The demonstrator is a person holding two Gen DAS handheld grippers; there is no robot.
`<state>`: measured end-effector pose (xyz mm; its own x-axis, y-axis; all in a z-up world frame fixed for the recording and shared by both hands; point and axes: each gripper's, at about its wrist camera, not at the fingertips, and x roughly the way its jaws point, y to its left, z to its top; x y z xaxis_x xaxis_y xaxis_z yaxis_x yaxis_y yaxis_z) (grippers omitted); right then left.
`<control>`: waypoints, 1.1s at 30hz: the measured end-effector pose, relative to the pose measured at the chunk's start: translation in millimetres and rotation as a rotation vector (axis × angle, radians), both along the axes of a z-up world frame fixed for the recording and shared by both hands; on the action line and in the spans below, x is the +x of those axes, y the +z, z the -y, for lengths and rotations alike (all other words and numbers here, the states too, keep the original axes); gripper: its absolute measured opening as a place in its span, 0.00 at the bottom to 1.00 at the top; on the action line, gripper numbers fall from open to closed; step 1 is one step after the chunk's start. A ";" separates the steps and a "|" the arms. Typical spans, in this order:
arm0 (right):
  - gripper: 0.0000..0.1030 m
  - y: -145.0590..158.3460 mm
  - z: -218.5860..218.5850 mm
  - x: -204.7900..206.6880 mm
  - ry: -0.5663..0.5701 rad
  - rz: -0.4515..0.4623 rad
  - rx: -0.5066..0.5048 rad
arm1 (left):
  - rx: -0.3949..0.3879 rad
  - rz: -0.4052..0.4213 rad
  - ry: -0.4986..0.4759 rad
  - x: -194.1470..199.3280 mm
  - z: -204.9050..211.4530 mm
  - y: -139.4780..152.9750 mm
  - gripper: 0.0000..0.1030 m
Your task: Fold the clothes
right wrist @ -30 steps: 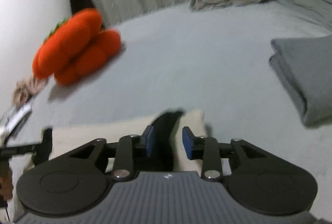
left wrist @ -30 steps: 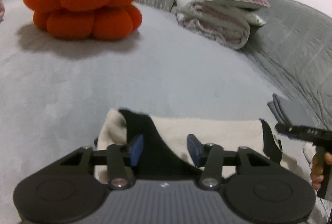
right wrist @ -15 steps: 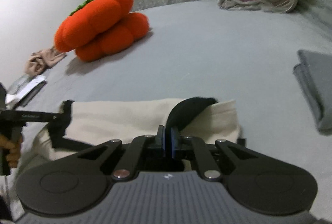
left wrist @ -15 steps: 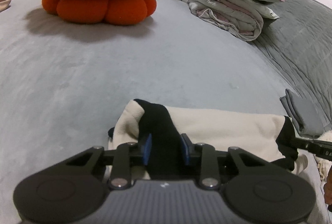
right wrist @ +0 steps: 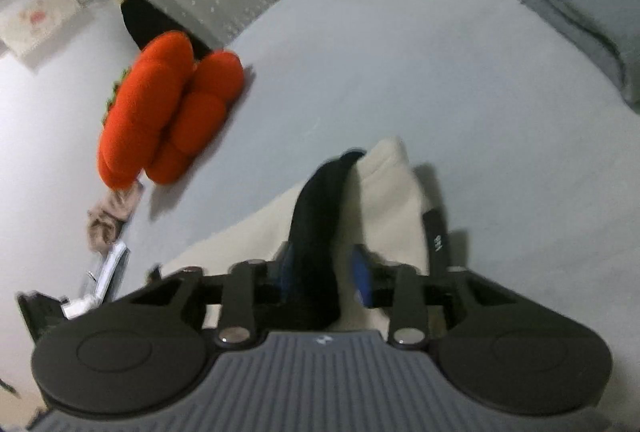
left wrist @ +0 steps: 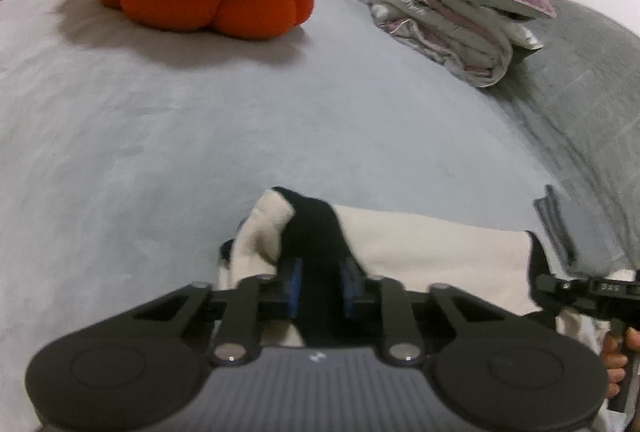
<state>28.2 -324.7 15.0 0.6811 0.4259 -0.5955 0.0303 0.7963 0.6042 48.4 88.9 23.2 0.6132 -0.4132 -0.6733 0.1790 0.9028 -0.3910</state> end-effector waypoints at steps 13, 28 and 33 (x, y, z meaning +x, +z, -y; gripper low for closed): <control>0.18 11.9 -5.1 0.1 0.043 0.016 -0.128 | -0.057 -0.016 0.048 -3.6 -16.5 3.6 0.03; 0.29 -7.3 26.1 7.8 -0.120 0.049 0.049 | -0.042 0.046 0.033 9.5 -0.4 7.9 0.41; 0.29 5.8 23.3 2.2 -0.083 0.078 0.049 | -0.029 0.091 0.024 -6.3 0.0 19.4 0.39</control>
